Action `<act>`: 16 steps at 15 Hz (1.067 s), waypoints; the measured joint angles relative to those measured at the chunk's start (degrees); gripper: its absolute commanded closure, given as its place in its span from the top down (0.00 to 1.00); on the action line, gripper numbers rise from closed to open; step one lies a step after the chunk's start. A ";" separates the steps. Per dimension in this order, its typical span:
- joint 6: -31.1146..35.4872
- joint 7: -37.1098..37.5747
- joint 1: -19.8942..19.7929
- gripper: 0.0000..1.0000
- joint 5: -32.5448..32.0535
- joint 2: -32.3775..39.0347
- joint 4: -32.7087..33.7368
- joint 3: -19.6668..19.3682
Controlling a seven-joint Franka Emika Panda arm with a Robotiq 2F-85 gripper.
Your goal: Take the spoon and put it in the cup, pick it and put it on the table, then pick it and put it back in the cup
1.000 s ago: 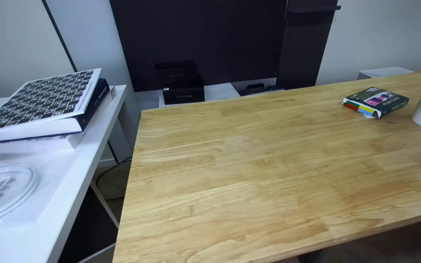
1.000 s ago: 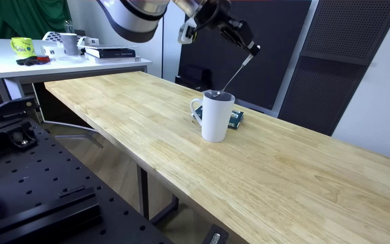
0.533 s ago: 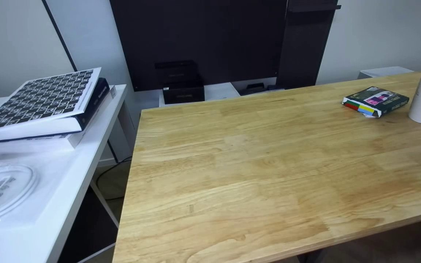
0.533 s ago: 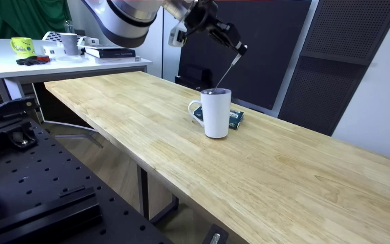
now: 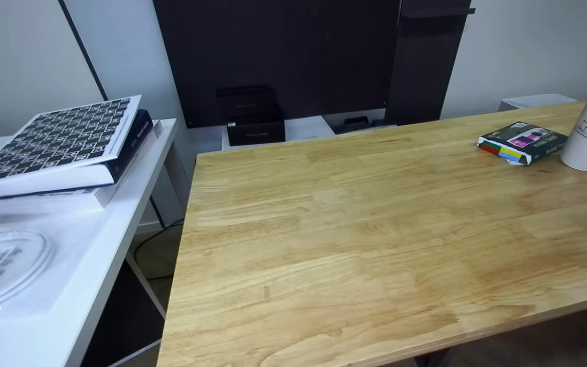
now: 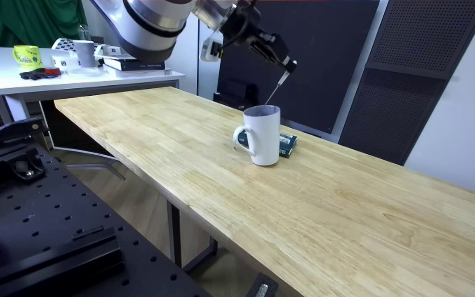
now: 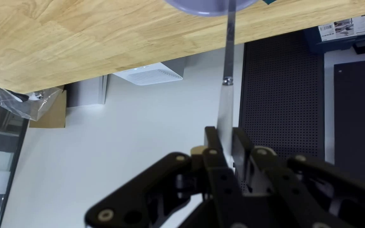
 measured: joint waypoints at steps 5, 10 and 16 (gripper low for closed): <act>0.01 0.09 0.15 0.04 0.03 0.35 0.01 -0.32; 0.00 0.69 -0.43 0.04 0.28 0.37 -0.02 -0.82; -0.02 1.13 -2.20 0.04 0.34 0.56 -0.24 -0.69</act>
